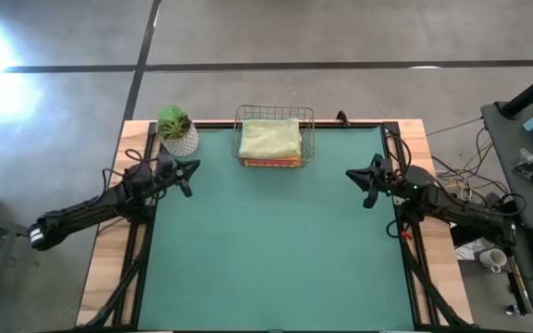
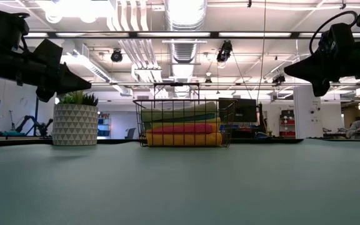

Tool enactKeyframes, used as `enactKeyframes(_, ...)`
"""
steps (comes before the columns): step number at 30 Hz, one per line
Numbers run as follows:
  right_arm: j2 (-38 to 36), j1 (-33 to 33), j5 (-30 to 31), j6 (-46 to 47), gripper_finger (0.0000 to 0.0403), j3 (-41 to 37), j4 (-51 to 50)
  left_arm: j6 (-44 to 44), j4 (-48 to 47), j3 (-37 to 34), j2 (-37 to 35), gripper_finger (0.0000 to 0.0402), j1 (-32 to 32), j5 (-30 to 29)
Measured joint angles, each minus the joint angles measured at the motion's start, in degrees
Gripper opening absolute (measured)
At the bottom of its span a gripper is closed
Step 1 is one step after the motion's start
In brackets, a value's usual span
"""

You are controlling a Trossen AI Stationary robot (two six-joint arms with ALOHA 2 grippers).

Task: Fold microfiber towels
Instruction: Return to Home Position

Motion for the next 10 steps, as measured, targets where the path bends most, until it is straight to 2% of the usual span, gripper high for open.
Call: enactKeyframes(10,0.0,0.0,0.02,0.0,0.0018,0.0,0.41,0.02,0.0,-0.02,0.02,0.0001,0.0,-0.02)
